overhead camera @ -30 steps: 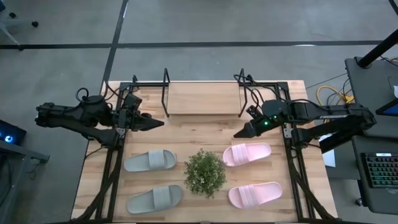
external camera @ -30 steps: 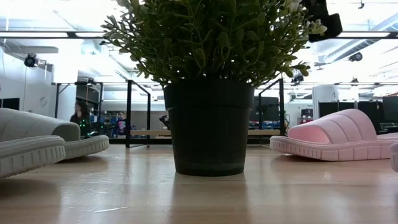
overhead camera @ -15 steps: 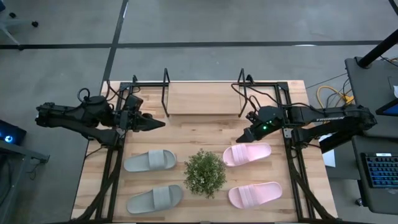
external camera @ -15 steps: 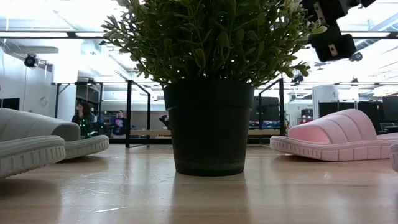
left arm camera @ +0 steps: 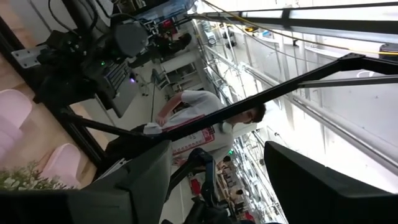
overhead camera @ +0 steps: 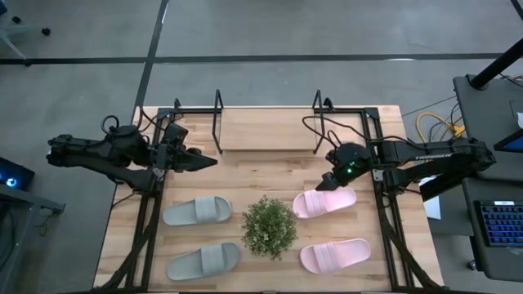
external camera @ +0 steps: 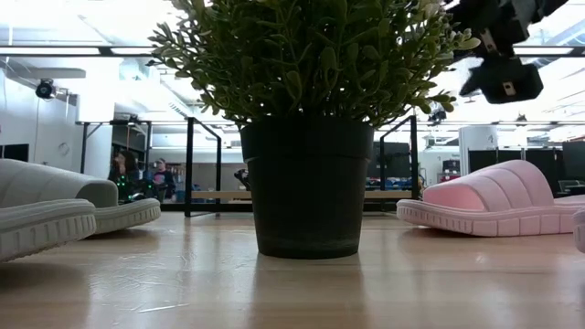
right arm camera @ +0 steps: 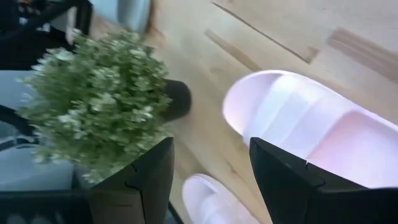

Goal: Pick and place slides into the shelf
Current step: Put the top pink slides on the shelf

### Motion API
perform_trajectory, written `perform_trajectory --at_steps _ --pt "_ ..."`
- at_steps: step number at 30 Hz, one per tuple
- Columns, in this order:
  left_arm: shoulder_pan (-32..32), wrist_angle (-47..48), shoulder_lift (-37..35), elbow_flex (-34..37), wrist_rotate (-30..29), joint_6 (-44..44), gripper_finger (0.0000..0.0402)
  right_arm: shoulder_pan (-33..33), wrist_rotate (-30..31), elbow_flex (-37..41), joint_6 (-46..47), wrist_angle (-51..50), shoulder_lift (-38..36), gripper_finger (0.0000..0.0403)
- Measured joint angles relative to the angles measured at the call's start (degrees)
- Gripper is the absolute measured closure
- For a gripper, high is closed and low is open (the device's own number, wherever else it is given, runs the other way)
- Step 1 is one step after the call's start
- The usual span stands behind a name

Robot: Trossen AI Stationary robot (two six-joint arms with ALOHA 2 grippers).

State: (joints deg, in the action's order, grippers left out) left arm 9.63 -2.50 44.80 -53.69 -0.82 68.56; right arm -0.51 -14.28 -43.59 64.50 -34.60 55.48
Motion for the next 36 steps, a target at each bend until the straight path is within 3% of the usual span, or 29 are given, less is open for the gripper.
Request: perform_trajectory --at_steps 21,36 --pt "0.0 -0.2 0.6 0.0 0.0 0.0 0.0162 0.0 -1.0 12.7 4.1 3.5 -4.0 0.0202" --pt "0.0 0.0 0.5 -0.1 -0.1 0.0 0.0162 0.0 -1.4 16.0 5.5 7.9 -3.7 0.0202"
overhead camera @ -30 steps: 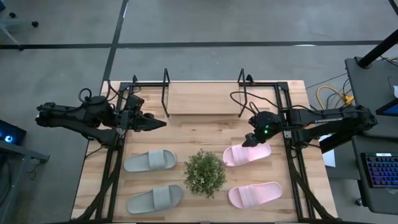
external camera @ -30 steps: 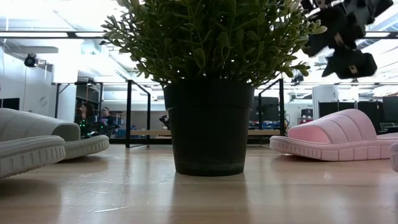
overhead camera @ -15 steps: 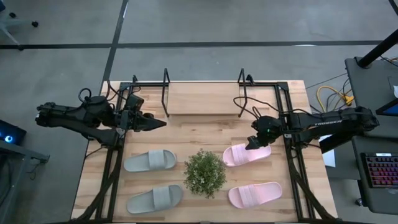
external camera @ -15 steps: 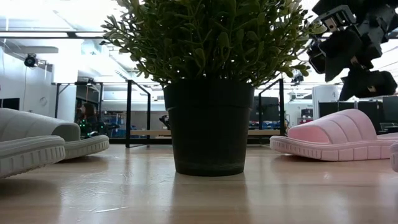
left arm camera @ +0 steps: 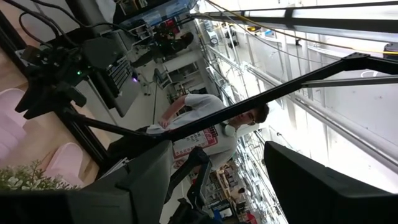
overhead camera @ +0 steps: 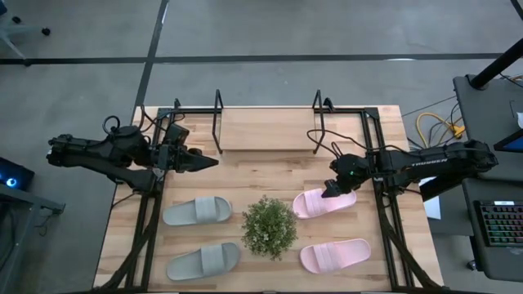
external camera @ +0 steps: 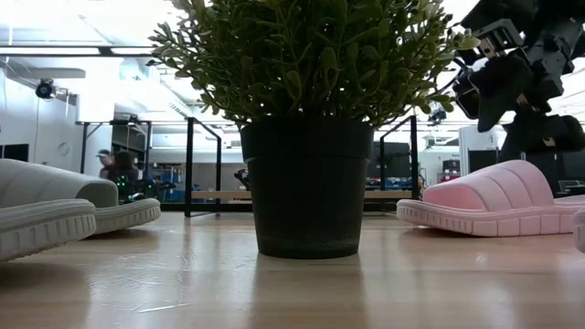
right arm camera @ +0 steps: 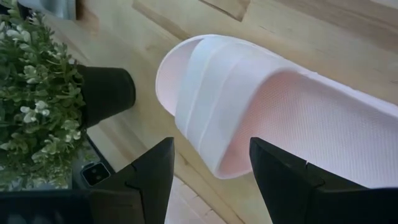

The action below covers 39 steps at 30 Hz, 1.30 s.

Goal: Pick and place slides into the shelf
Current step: Put the top pink slides on the shelf

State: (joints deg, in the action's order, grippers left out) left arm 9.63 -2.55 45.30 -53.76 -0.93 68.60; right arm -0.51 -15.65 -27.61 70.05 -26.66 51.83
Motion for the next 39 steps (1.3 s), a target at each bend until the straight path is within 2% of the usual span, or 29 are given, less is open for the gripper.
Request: perform_trajectory --at_steps 23,39 --pt "0.0 -0.1 0.1 0.0 -0.1 0.0 0.0162 0.0 -2.4 0.3 -1.4 3.7 6.7 0.0202" --pt "0.0 -0.2 0.0 -0.1 -0.5 0.0 0.0162 -0.7 -2.9 0.3 -1.3 12.7 12.8 0.0202"
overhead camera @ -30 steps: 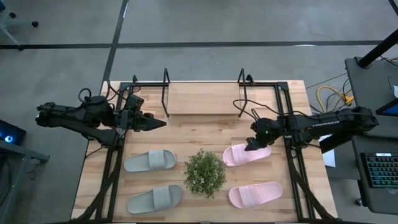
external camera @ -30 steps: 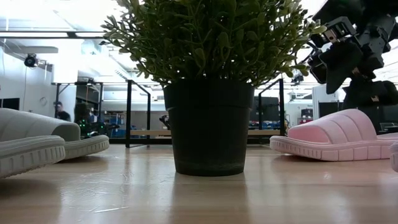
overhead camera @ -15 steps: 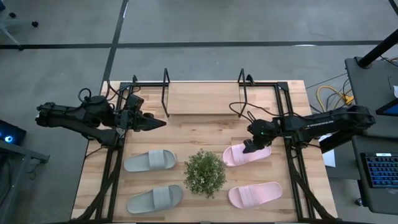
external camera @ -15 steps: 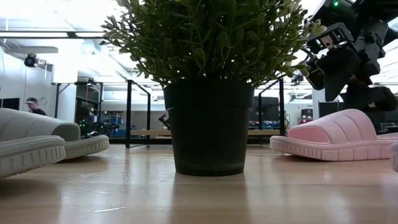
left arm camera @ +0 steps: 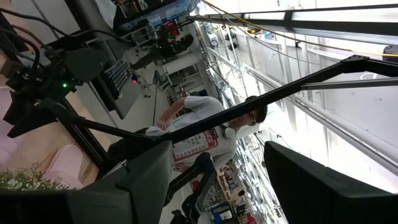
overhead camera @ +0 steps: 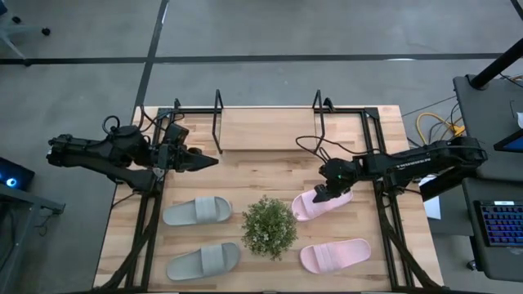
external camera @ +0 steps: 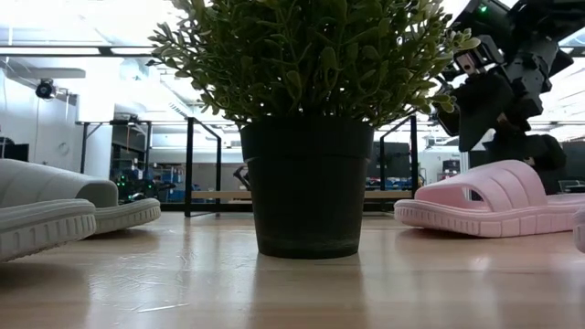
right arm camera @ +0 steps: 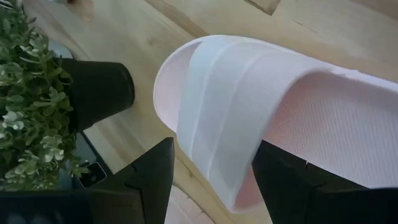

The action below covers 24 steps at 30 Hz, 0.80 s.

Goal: Pick and place slides into the shelf
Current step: Put the top pink slides on the shelf

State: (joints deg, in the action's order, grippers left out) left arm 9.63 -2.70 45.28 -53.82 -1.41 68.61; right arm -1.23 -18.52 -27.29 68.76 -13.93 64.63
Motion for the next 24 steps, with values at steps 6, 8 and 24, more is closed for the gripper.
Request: perform_trajectory --at_steps 6,8,24 --pt "0.0 0.1 0.0 0.0 -0.2 0.0 0.0162 -0.4 0.0 0.0 0.0 1.2 1.5 0.0202" --pt "0.0 0.0 -0.1 0.0 -0.2 0.0 0.0162 -0.4 0.0 0.0 0.0 1.1 1.6 0.0203" --pt "0.0 0.1 -0.2 0.0 -0.2 0.0 0.0162 -0.4 0.6 0.0 1.3 0.9 1.9 0.0375"
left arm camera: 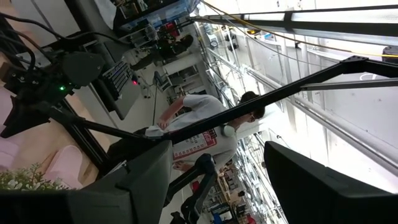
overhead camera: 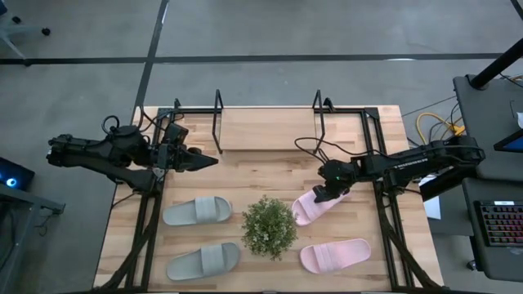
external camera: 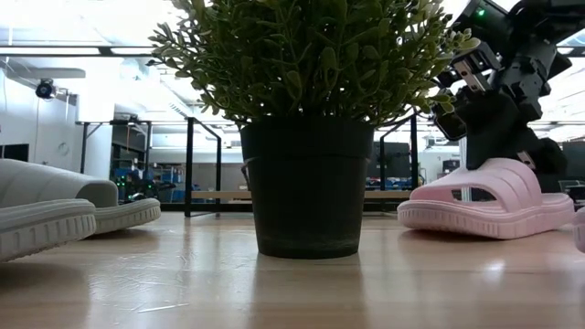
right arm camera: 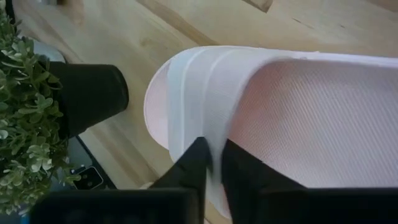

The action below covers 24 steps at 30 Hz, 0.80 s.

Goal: Pick and place slides into the shelf
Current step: Put the top pink slides on the shelf

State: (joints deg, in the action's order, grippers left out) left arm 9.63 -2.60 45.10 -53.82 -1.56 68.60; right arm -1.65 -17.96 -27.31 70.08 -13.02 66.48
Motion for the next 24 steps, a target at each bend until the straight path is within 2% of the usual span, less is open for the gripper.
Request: perform_trajectory --at_steps 4,24 --pt "0.0 0.0 0.0 0.0 0.0 0.0 0.0162 0.0 0.0 0.0 0.0 0.0 0.0 0.039" --pt "-0.3 0.1 0.5 0.5 0.0 -0.5 0.0162 0.2 -0.1 0.0 -2.2 -1.5 -0.2 0.0394"
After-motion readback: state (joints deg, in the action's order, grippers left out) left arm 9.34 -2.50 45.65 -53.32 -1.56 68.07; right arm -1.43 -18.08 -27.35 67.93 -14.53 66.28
